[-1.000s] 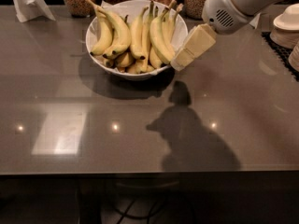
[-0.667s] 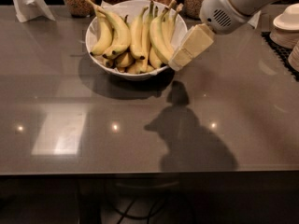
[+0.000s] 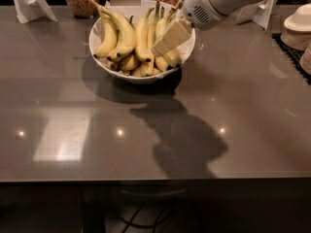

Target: Pick banana from white bowl

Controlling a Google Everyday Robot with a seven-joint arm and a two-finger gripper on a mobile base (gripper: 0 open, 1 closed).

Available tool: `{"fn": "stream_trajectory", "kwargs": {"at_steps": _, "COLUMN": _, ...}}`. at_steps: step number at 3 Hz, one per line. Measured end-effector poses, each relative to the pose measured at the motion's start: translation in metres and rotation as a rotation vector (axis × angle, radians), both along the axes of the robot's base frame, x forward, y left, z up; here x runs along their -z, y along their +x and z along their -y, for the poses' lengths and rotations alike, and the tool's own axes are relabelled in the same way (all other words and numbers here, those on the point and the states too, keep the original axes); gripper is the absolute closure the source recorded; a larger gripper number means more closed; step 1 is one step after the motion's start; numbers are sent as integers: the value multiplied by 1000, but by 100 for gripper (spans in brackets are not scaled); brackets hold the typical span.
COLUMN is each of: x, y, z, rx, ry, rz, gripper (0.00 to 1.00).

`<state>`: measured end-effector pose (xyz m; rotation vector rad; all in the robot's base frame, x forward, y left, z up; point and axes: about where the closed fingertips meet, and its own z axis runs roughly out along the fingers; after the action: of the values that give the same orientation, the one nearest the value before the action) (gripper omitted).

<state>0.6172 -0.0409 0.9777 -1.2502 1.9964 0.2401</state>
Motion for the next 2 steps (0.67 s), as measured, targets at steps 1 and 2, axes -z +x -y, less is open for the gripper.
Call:
{"fn": "stream_trajectory", "kwargs": {"at_steps": 1, "x": 5, "y": 16, "z": -16, "rx": 20, "ry": 51, "rz": 0, "gripper": 22}}
{"fn": "stream_trajectory", "kwargs": {"at_steps": 2, "x": 14, "y": 26, "z": -23, "rx": 54, "ry": 78, "rz": -13, "gripper": 25}}
